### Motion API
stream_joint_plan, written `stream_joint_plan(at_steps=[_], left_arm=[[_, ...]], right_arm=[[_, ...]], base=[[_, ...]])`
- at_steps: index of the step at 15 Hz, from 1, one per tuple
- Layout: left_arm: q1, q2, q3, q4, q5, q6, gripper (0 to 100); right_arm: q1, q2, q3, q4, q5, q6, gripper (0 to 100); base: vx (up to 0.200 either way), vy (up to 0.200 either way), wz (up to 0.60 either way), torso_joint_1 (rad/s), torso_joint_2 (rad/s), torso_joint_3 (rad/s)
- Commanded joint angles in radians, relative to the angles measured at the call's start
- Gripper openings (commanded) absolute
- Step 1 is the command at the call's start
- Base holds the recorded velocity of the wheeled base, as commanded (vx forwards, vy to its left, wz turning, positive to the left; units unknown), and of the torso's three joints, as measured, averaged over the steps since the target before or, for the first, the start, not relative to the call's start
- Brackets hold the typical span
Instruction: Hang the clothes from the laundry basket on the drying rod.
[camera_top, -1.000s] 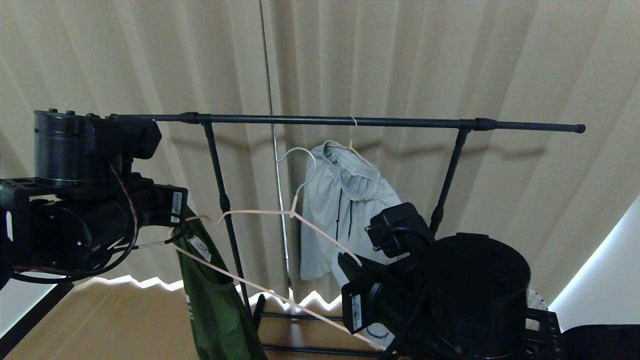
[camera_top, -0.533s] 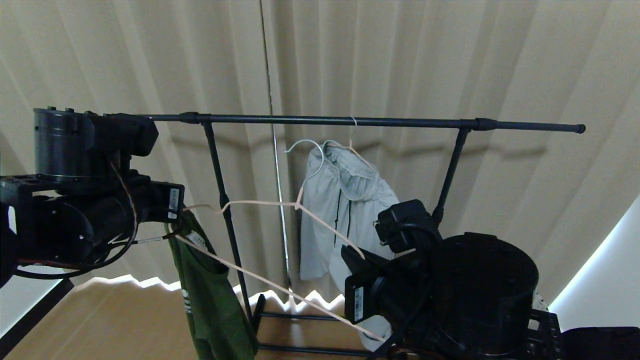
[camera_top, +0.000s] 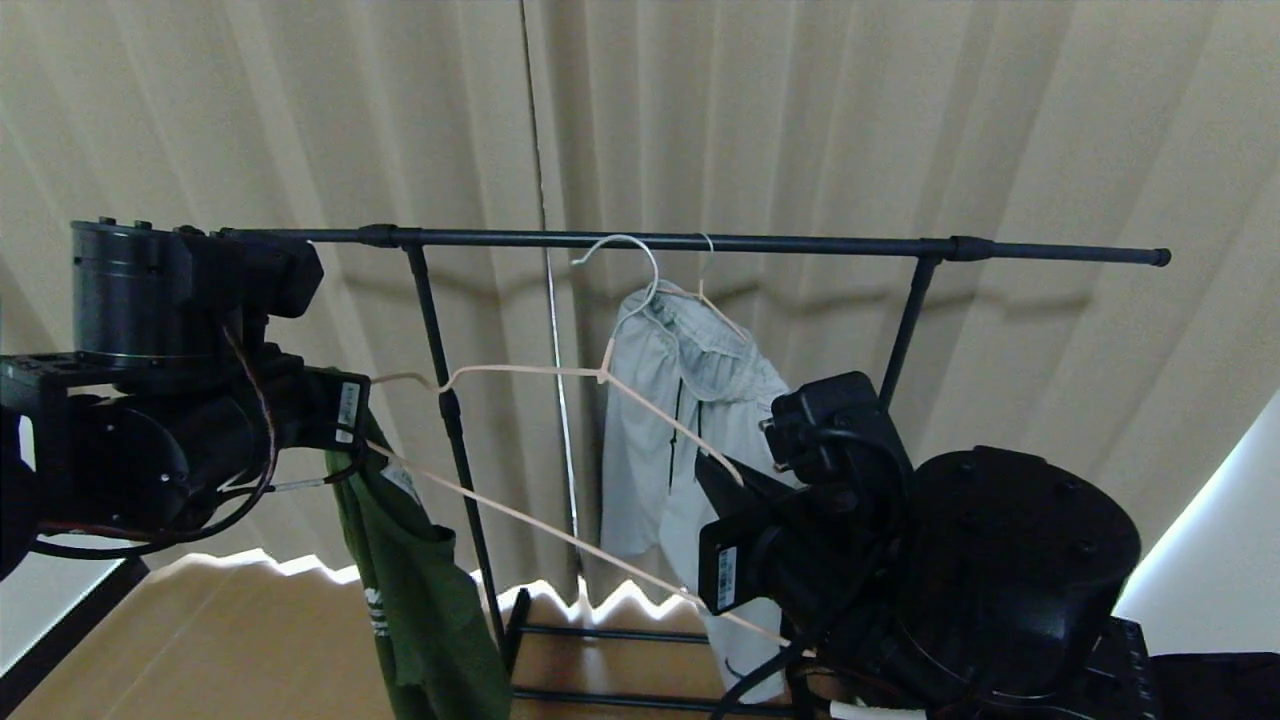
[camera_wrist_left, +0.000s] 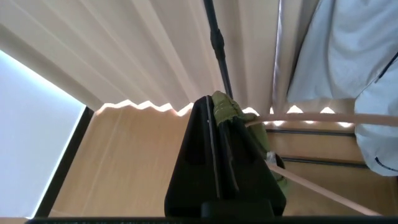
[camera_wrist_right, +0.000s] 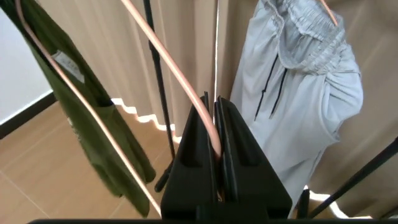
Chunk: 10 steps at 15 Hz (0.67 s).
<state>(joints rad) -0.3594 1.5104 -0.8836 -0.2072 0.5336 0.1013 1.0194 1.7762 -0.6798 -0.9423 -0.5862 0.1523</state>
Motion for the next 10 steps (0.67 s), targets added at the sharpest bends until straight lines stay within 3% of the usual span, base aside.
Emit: stream_joint_plan(at_steps=[1, 5, 7, 10], left_arm=[[-0.029, -0.004, -0.003, -0.001, 0.0, -0.002, 0], [-0.052, -0.021, -0.008, 0.005, 0.003, 0.0, 0], [-0.052, -0.033, -0.008, 0.031, 0.016, 0.0, 0], [-0.078, -0.058, -0.008, 0.065, 0.016, -0.006, 0]], right_arm=[[-0.001, 0.014, 0.0, -0.015, 0.002, -0.019, 0], [-0.005, 0.066, -0.004, -0.059, 0.002, -0.079, 0], [-0.022, 0.12, -0.011, -0.145, 0.002, -0.152, 0], [-0.036, 0.186, -0.026, -0.211, 0.005, -0.198, 0]], base=[[0.0, 0.0, 0.0, 0.0, 0.0, 0.0], [0.0, 0.0, 0.0, 0.0, 0.0, 0.0], [0.0, 0.0, 0.0, 0.0, 0.0, 0.0], [0.0, 0.0, 0.0, 0.0, 0.0, 0.0]])
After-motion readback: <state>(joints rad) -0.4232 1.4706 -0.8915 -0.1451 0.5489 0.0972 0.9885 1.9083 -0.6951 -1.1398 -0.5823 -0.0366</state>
